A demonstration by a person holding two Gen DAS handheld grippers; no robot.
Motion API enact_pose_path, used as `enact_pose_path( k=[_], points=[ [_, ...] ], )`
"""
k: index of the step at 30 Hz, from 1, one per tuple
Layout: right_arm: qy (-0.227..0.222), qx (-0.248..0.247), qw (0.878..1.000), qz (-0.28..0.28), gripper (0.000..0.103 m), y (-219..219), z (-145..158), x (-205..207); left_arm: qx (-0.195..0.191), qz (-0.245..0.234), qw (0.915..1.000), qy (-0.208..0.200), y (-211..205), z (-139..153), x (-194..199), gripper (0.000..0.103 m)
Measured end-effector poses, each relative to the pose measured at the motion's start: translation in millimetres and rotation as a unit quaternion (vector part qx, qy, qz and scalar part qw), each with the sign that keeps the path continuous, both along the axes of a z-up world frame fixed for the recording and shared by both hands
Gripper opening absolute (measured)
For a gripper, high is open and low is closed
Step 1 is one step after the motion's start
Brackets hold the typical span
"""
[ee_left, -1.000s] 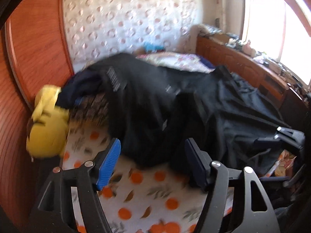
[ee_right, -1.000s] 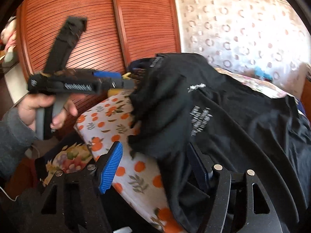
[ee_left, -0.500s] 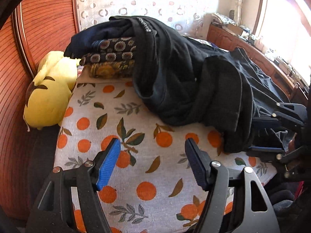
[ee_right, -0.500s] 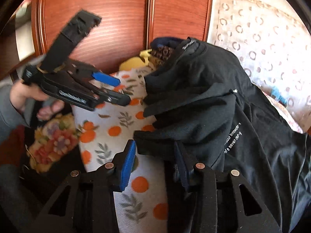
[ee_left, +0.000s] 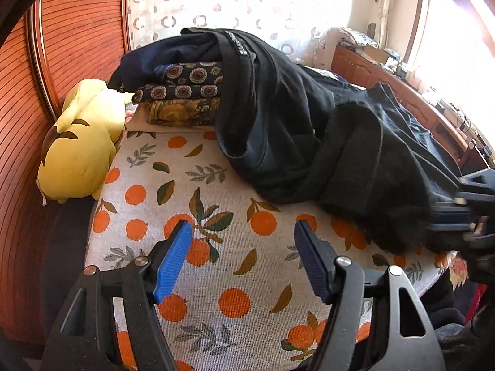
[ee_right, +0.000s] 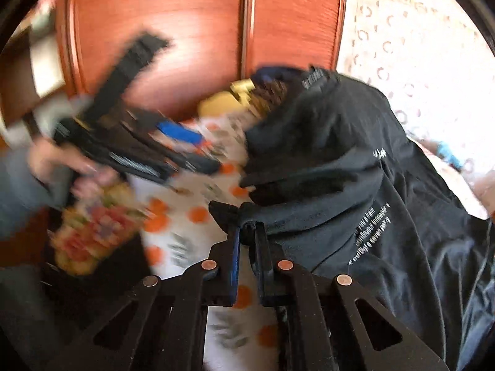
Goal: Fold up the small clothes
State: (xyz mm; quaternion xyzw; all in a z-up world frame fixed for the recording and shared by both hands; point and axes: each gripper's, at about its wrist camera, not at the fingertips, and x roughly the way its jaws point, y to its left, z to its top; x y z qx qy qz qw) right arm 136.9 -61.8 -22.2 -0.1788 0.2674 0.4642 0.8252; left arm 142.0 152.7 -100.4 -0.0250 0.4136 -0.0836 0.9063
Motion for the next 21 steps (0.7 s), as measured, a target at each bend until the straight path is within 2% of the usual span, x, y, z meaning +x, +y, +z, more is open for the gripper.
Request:
enact_pose_path(
  k=[3,7,10,13,15,19,21],
  points=[
    [0.004,0.026,0.999,0.022,0.008,-4.9,20.9,-15.3,-0.001,0.008,0.9999,-0.013,2.5,5.6,-0.6,0.07],
    [-0.004,0.048,0.999,0.009,0.008,-14.0,45.6,-21.5,-0.01,0.008,0.9994,-0.032,4.1,15.1,-2.4,0.07],
    [-0.021,0.069,0.997,-0.029,0.008,-31.0,64.7,-14.7,-0.002,0.011,0.9989,-0.046,3.8,22.3,-4.2,0.07],
    [-0.04,0.083,0.991,-0.097,0.008,-49.1,73.0,7.0,-0.005,0.008,0.9986,-0.051,3.1,25.1,-3.7,0.07],
    [-0.051,0.074,0.984,-0.154,0.008,-56.1,66.3,24.4,-0.004,0.006,0.9987,-0.05,0.8,23.1,-0.7,0.069],
    [-0.004,0.024,0.968,-0.249,0.008,-65.2,23.2,73.3,-0.004,-0.004,0.9991,-0.041,-9.8,16.0,7.2,0.069],
    [0.017,0.001,0.962,-0.274,0.008,-65.5,1.7,83.0,-0.002,-0.015,0.9991,-0.04,-18.7,13.7,11.4,0.069]
  ],
)
